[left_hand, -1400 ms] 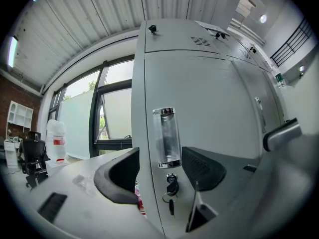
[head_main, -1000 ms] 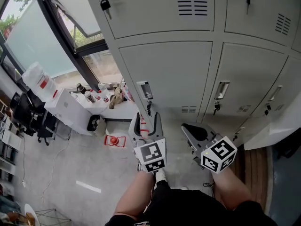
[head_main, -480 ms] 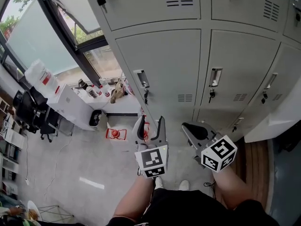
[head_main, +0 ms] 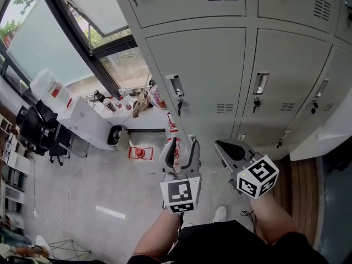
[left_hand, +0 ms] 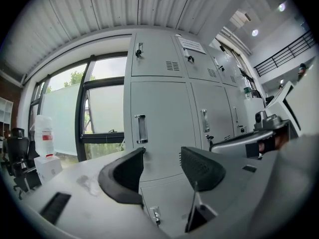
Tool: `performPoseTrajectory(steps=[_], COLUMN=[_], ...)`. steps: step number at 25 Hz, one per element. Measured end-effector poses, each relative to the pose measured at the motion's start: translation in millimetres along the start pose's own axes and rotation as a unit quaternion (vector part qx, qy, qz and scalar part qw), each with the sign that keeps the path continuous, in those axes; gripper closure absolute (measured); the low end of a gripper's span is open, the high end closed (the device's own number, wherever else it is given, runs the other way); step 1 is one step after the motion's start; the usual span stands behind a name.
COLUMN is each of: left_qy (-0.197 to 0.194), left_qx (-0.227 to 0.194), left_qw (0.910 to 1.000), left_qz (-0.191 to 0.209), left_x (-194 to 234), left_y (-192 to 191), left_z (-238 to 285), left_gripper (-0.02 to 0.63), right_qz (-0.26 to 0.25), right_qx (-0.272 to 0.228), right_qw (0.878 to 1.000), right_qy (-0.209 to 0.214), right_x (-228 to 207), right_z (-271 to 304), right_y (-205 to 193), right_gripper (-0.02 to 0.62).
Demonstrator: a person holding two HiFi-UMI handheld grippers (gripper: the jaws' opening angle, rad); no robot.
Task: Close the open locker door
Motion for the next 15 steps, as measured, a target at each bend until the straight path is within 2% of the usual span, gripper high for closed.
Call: performPoseTrajectory(steps=[4, 7, 10, 15], left_qy=[-0.020, -0.033, -0.051, -0.102], left_qx=[0.001, 0.005, 0.003, -0.010], left_qw=[0.9998, 0.9994, 0.9985, 0.9940], left_qz=[-0.006, -0.010, -0.019, -0.037], left_x=[9, 13, 15, 12], left_y=[-4, -8, -10, -17], left_z=[-18, -33, -49, -77], left_gripper=[0.404, 0.500, 0.569, 0.586], right_qz=[-0.001, -0.003, -0.007, -0.023], right_qx=[0.001, 0.003, 0.002, -0.004], right_qw=[1.000, 1.000, 1.000, 0.999], right_qy=[-0.007, -0.015, -0.026, -0.047], right_x=[23, 40, 57, 87], right_z=[2, -1, -7, -23], right_y=[-3, -6, -8, -7], right_gripper=[0.541, 0.541, 0.541, 0.541])
Point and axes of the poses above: the fingertips, and each gripper's own axes: z forward along the fingers, x to its left, y out of its top, the point moved 10 cm from there along -z, backward along the fingers, and after that the axes turned 15 degrees about -y, right-handed, at the moved point
